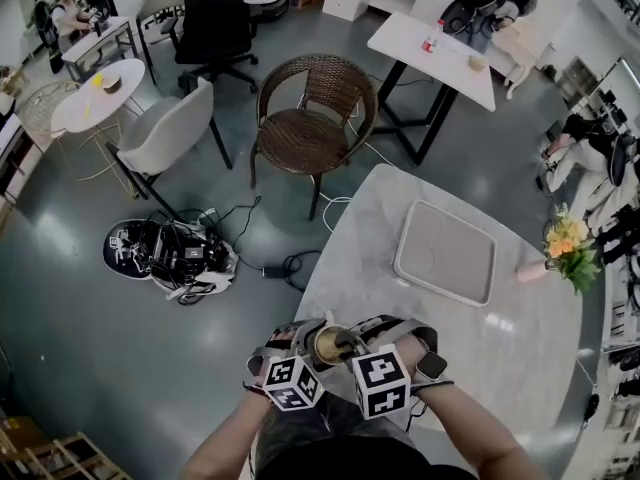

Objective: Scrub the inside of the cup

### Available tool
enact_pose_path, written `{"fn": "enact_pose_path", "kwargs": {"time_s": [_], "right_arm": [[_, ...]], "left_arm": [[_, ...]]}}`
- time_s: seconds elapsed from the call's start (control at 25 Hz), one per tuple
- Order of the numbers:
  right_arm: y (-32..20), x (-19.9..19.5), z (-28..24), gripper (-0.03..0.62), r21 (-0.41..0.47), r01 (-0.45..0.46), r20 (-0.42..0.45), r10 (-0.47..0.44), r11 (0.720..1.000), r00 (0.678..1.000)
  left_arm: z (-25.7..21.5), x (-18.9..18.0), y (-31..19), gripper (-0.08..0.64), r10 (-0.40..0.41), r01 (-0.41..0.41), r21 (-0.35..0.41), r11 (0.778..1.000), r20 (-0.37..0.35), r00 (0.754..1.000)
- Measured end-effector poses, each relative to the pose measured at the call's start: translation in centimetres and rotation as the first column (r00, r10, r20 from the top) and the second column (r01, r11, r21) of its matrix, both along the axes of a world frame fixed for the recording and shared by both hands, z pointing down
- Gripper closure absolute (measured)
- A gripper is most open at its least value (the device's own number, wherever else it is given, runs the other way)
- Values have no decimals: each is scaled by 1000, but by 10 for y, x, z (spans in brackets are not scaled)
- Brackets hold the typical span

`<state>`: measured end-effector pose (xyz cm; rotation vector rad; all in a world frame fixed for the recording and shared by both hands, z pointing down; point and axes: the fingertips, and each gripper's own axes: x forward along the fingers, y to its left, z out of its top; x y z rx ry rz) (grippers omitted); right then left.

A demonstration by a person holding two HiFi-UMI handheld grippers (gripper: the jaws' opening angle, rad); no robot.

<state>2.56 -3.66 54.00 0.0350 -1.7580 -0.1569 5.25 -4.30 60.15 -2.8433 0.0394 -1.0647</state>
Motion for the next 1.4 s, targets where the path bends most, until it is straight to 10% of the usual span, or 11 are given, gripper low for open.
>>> {"fn": "enact_pose_path", "kwargs": {"time_s": [0.32, 0.56, 0.88, 1.28, 1.4], "right_arm": [[-6, 4, 39, 532, -102, -79, -89, 70, 992, 994], [2, -1, 18, 532, -363, -260, 60, 300, 895, 952], [-6, 12, -33, 532, -410, -457, 297, 590, 789, 751], [-6, 18, -56, 532, -422, -595, 518, 721, 684, 460], [-9, 20, -64, 532, -428, -606, 547, 726, 670, 416]], "left_arm": [[-1, 11, 5, 129, 156, -157, -10, 988, -23, 987], [0, 12, 9, 129, 202, -203, -51, 978, -35, 979], [2, 8, 9, 129, 204, -208, -108, 972, -45, 978], [-10, -32, 10, 129, 70, -85, -270, 959, -67, 995], [-10, -48, 28, 130, 75, -88, -301, 950, -52, 996]]}}
